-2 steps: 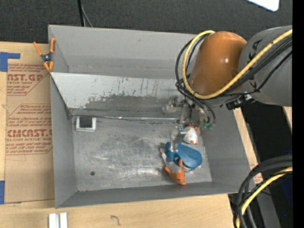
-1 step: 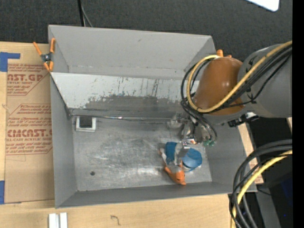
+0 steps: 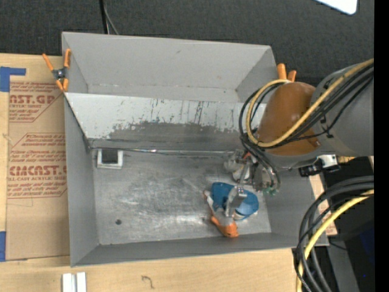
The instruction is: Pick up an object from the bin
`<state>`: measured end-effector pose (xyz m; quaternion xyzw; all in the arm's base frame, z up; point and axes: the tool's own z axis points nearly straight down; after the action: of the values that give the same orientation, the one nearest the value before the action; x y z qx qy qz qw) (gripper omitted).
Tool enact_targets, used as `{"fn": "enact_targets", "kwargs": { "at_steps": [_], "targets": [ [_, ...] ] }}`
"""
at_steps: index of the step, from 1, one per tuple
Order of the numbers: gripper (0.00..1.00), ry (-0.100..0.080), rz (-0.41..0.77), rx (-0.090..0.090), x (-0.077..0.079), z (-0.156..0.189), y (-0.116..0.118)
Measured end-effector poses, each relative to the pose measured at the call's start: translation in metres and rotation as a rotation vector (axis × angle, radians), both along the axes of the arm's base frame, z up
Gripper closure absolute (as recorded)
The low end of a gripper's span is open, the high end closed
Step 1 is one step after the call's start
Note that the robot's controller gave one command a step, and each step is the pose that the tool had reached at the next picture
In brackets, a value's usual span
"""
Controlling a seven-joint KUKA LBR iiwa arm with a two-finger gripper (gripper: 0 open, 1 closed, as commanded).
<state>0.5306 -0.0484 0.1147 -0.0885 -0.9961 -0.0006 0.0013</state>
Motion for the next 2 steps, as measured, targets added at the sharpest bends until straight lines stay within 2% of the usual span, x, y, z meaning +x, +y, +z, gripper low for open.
{"fn": "enact_targets", "kwargs": {
  "at_steps": [1, 2],
  "targets": [
    [0.00, -0.004, 0.056, -0.001, 0.000, 0.010, -0.009],
    [0.00, -0.006, -0.200, -0.001, -0.003, -0.026, -0.012]
  ]
}}
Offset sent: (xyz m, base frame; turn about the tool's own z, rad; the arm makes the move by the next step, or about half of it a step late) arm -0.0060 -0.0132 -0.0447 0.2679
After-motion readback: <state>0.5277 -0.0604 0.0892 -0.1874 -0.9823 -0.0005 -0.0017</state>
